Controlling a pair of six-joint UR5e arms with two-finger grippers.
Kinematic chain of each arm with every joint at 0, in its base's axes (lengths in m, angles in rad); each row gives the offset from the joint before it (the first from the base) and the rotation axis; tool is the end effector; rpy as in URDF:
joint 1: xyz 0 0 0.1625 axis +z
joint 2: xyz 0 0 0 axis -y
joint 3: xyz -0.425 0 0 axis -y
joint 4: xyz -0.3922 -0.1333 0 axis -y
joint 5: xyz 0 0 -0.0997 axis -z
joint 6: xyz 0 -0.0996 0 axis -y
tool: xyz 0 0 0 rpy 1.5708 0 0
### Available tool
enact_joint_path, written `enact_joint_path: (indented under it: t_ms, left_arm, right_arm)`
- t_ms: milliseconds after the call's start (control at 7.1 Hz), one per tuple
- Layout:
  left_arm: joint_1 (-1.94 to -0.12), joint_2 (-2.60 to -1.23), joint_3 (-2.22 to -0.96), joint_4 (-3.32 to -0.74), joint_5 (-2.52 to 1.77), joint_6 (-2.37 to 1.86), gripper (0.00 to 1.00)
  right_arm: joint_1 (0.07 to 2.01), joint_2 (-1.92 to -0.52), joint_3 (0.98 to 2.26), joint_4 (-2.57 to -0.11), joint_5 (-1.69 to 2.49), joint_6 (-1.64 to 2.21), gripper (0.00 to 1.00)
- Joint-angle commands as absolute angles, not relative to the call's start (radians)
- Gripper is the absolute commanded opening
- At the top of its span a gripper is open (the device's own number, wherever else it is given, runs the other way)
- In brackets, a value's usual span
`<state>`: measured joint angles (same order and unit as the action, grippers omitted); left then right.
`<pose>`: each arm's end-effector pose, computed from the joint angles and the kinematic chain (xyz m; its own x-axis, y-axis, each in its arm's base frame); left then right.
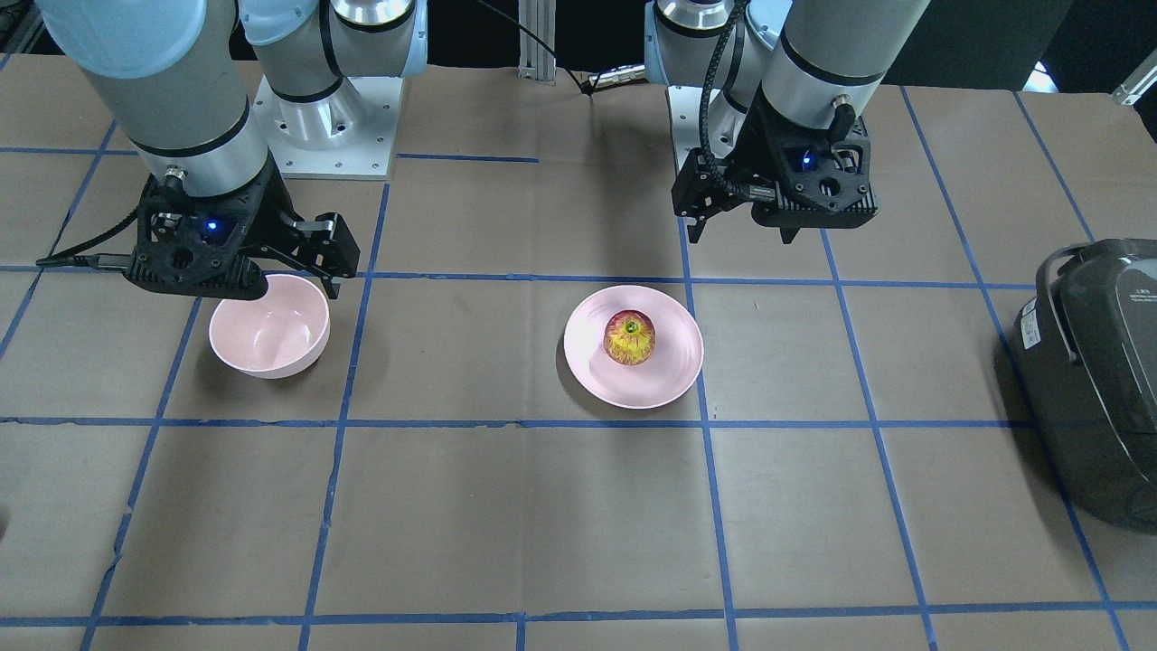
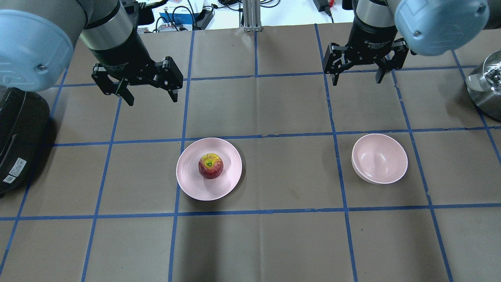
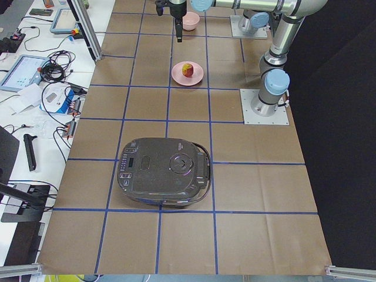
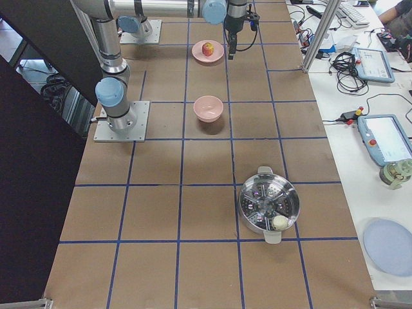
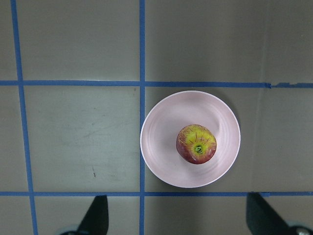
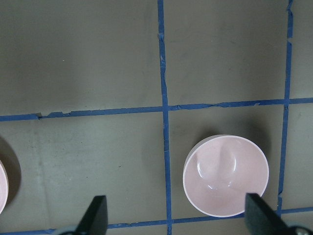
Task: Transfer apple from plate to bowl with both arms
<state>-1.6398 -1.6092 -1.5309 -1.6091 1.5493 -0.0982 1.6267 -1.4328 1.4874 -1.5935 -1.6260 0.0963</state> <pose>-0.1699 -0.4939 0.4846 -0.9994 -0.0299 0.0178 -0.0292 0.9988 0.0387 0.1581 -0.5386 0.4595 -0.9976 0.0387 0.0580 0.0403 0.9988 0.0264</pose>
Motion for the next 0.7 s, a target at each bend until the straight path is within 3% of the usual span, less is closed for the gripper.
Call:
enact_joint_path:
  t_ms: [0, 282, 563]
  left_arm:
    - [-1.641, -1.609, -1.532, -1.609, 1.549, -0.098, 1.00]
    - [-1.649, -1.609, -1.549, -1.611, 1.546, -0.100, 1.00]
    - [-1.652, -1.551, -1.664, -1.594, 1.549, -0.104, 1.00]
  right_arm:
    - [1.626, -1.433, 1.488, -1.594, -1.623, 0.097, 1.00]
    - [1.623, -1.431, 1.488, -1.597, -1.623, 0.069, 1.00]
    - [1.599, -1.433, 1.488, -1.597, -1.621, 0.002, 1.00]
